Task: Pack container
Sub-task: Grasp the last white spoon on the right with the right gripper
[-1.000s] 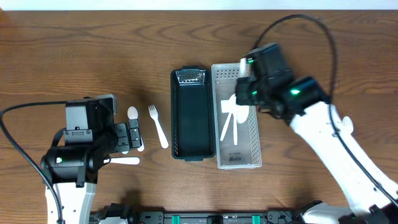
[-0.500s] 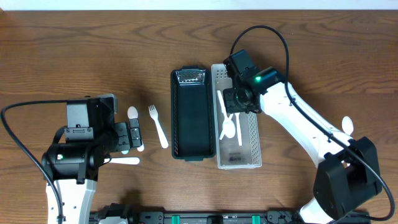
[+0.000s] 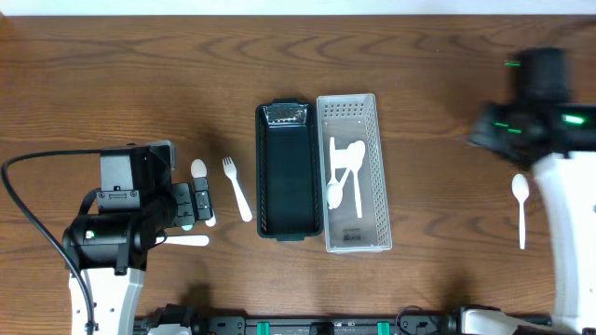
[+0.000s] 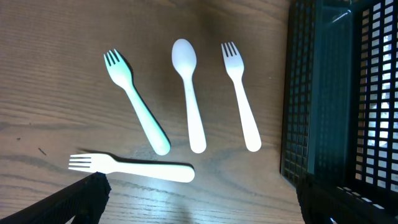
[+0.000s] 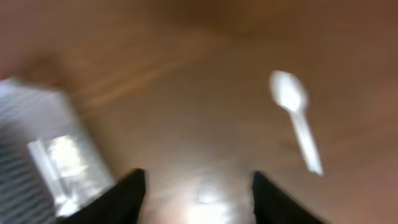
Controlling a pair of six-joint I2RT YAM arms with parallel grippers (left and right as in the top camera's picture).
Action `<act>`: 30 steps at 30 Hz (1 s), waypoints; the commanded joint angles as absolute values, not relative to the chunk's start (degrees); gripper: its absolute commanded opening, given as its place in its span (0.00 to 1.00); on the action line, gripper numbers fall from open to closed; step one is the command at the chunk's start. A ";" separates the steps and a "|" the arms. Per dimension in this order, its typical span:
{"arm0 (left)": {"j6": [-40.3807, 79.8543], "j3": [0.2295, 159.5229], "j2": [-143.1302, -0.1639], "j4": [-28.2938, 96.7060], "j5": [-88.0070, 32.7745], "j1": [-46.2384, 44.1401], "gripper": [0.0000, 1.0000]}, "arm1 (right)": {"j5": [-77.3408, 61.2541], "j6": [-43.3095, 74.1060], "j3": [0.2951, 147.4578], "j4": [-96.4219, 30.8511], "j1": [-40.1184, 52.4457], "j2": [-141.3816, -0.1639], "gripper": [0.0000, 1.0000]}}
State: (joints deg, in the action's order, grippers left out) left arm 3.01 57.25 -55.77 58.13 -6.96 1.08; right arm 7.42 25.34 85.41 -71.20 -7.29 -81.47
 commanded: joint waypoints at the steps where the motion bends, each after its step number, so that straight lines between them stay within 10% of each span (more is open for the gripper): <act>1: 3.31 58.24 -55.90 58.22 -7.07 1.32 0.98 | 6.85 21.85 83.64 -71.79 -15.07 -83.05 0.73; 8: 3.31 58.24 -55.90 58.22 -7.07 1.32 0.98 | 6.79 12.14 72.29 -63.96 -25.52 -88.31 0.92; 30: 3.31 58.24 -55.90 58.26 -7.07 1.32 0.98 | 1.69 3.29 62.54 -45.98 -30.09 -105.27 0.93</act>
